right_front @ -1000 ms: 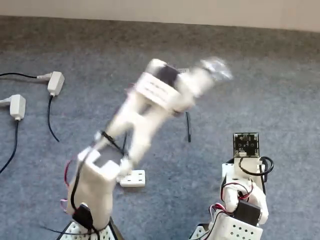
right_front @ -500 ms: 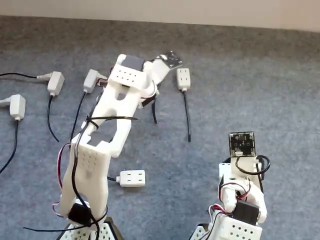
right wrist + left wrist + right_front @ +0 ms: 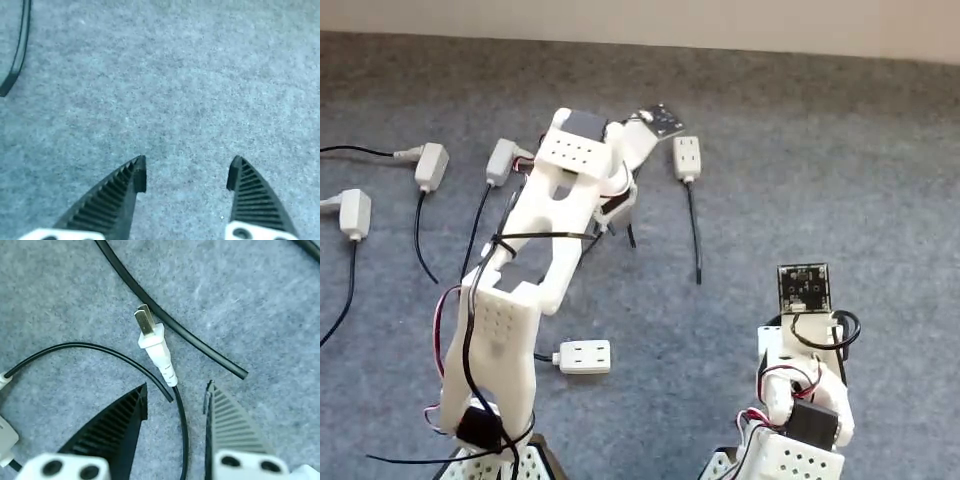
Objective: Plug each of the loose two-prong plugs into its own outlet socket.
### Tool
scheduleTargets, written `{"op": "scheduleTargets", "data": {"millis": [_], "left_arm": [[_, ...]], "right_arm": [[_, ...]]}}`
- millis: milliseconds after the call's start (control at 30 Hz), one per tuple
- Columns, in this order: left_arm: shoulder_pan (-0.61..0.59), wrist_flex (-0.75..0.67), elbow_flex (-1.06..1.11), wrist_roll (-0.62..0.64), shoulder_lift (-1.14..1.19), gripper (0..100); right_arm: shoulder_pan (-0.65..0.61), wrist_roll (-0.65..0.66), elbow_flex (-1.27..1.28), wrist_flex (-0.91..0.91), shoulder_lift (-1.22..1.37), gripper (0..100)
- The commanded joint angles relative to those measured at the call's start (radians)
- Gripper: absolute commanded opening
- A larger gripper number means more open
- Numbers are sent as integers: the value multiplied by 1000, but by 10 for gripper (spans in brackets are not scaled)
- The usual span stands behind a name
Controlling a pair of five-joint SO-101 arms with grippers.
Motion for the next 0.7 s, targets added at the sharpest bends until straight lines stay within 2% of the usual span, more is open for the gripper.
{"op": "scheduleTargets", "data": {"millis": [0,167,500,600,667], "left_arm": [[-28,9,-5,-8,-16,203],[-71,-3,74,-9,-15,203],[-45,-209,288,-9,-15,193],[-48,-247,318,-12,-15,79],[-48,-241,317,-63,-15,0]], "right_arm": [[-8,14,122,-15,-10,263],[-10,14,122,-18,-10,263],[-12,46,122,-16,-10,263],[-19,46,122,-16,-10,263],[-42,46,122,-15,-10,263]]}}
